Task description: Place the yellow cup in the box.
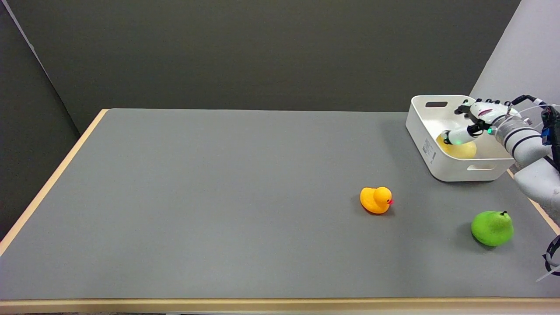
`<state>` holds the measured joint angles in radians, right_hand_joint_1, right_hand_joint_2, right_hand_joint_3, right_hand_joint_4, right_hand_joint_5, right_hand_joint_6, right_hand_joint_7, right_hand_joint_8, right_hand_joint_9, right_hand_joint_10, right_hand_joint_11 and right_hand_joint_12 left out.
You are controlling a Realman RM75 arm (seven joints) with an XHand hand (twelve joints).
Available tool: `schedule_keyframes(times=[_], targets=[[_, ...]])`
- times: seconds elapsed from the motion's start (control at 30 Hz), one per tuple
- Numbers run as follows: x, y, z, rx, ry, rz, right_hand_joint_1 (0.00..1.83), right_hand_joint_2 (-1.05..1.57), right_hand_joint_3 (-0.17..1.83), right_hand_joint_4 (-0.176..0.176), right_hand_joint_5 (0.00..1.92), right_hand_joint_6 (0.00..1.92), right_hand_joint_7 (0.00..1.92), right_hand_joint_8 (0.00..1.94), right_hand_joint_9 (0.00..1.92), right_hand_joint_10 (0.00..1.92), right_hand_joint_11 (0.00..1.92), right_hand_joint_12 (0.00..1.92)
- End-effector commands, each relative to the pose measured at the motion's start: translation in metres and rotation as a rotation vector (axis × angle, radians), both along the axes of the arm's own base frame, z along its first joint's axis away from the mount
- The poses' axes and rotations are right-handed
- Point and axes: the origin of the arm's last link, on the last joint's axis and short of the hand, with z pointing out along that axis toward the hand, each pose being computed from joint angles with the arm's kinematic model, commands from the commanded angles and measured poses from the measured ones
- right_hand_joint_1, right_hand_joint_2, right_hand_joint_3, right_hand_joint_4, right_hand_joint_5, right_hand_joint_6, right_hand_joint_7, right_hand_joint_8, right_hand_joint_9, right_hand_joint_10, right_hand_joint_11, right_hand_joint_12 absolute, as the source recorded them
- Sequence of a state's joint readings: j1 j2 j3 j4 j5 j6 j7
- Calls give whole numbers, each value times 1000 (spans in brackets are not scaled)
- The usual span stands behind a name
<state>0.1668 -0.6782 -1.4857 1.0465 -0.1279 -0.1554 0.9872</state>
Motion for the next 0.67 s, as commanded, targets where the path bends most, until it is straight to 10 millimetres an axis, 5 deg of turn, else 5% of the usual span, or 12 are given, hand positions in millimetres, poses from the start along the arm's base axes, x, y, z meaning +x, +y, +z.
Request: schedule_keyframes(times=[0.03, 0.13, 0.3, 0.53, 0.63, 0.67], targets=[[3, -16, -18, 58, -77, 71, 593, 553, 900, 51, 170, 459, 57, 252, 1, 311, -1, 855], [5, -18, -21, 69, -79, 83, 653, 499, 941, 53, 139, 518, 31, 199, -1, 205, -1, 749], [22, -25, -34, 123, -72, 148, 504, 536, 907, 56, 163, 461, 45, 203, -1, 222, -1, 742], [74, -40, -87, 316, 4, 346, 561, 628, 943, 22, 170, 455, 63, 287, 2, 244, -1, 717], [102, -41, -100, 337, 89, 405, 815, 604, 995, 13, 162, 527, 66, 400, 0, 280, -1, 702], [107, -40, -101, 337, 86, 428, 727, 623, 981, 15, 177, 505, 89, 374, 0, 312, -1, 699]])
